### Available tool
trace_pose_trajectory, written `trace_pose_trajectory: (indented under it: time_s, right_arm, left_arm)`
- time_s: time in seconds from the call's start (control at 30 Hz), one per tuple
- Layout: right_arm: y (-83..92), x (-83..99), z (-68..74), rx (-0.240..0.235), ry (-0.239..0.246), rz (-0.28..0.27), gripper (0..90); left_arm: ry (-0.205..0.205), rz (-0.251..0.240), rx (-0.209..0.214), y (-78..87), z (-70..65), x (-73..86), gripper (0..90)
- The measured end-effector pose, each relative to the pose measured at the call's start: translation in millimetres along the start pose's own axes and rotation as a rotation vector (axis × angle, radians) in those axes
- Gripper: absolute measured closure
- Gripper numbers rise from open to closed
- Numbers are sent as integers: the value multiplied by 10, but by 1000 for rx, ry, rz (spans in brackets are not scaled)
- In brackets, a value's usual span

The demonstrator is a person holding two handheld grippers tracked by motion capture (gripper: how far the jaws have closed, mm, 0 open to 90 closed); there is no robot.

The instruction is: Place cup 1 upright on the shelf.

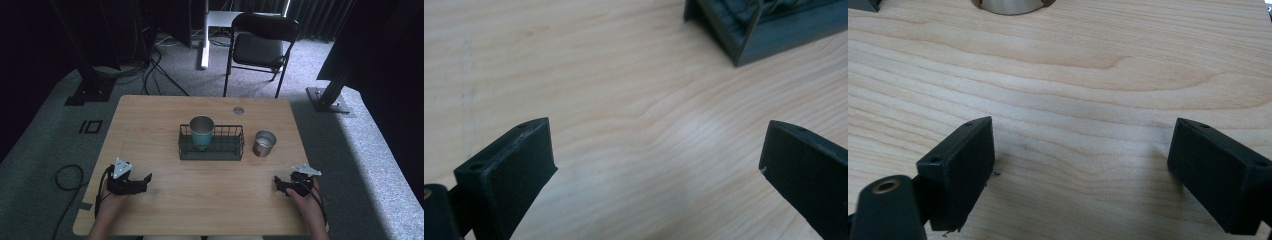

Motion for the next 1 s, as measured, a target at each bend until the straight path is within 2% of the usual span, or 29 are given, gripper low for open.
trace_pose_trajectory:
  time_s: [0.5,0.77,1.0]
  right_arm:
    - [0,0,0,0,0,0,112]
    - [0,0,0,0,0,0,112]
    - [0,0,0,0,0,0,112]
  left_arm:
    - [7,67,-10,142,59,307,19]
    - [-13,100,-18,188,78,424,19]
    - [-14,124,4,208,79,506,19]
Point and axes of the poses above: each handheld gripper's, and its own axes: y roughly backward along the jaws, x roughly out of its underside, z roughly to its left, the point moved 8 cm from there along -y, roughly forward along the jaws, and after that the axes turned 15 degrees about -y, right-handed, at the moved point
